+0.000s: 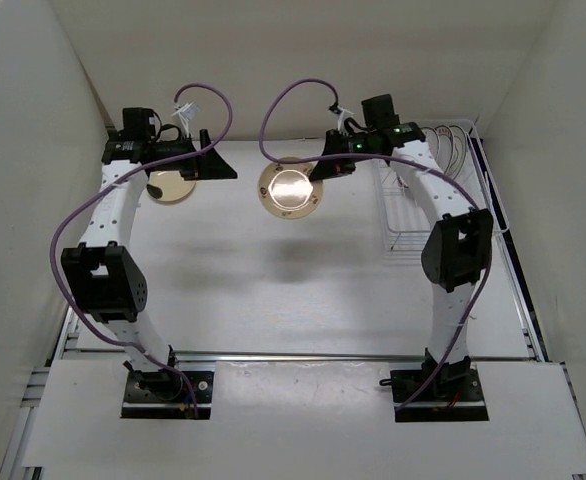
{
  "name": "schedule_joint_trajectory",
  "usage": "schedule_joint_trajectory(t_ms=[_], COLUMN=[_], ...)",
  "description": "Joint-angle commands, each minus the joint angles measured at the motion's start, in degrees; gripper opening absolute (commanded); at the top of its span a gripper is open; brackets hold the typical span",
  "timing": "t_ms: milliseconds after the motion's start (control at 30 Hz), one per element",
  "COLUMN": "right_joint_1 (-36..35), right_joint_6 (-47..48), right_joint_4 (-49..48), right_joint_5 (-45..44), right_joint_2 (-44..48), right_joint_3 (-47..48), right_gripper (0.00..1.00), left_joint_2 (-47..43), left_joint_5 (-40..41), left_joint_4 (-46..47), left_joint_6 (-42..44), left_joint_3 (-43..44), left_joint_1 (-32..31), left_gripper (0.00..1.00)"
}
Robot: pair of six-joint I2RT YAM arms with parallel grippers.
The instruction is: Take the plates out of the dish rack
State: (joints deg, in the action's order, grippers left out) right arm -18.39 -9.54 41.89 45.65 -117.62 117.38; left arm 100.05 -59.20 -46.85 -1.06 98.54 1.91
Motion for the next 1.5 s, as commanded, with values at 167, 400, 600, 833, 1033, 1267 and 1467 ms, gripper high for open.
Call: schedule_joint_trajectory(t_ms=[167, 400, 600, 833, 1033, 1267, 1467], right_joint_1=[-3.3, -3.3, -3.8, -3.8, -4.4, -3.1, 2.1], right_joint_6=[-4.6, -5.1, -5.7, -5.7, -5.7, -1.6, 3.7], right_joint_4=[-5.0, -6.2, -6.2, -6.7, -6.7, -2.9, 0.8], right_joint_5=[11.8, 11.8, 11.8, 11.8, 11.8, 5.7, 0.4], right_joint_2=[-2.3, -4.0, -5.1, -5.6, -6.1, -1.0, 6.0], right_joint_3=[5.1, 6.2, 6.8, 7.4, 7.9, 4.6, -3.2], right_gripper=[0.00, 0.00, 0.00, 0.00, 0.00, 0.82, 0.95], left_joint_2=[3.7, 5.2, 6.4, 6.9, 7.4, 6.8, 6.3], left_joint_5=[-4.2, -3.6, -3.6, -3.6, -3.6, 5.7, 21.4], left_joint_4=[0.9, 1.4, 1.4, 1.9, 1.9, 3.8, 5.4], left_joint_6=[-0.2, -0.7, -0.7, -0.7, -1.3, -4.3, -9.0], left_joint_3=[3.6, 4.1, 4.7, 5.3, 5.3, 6.0, 8.8], left_joint_1=[-4.5, -7.0, -8.2, -8.7, -8.7, -8.7, -8.7], left_gripper=[1.00, 0.96, 0.73, 0.30, 0.10, 0.10, 0.10])
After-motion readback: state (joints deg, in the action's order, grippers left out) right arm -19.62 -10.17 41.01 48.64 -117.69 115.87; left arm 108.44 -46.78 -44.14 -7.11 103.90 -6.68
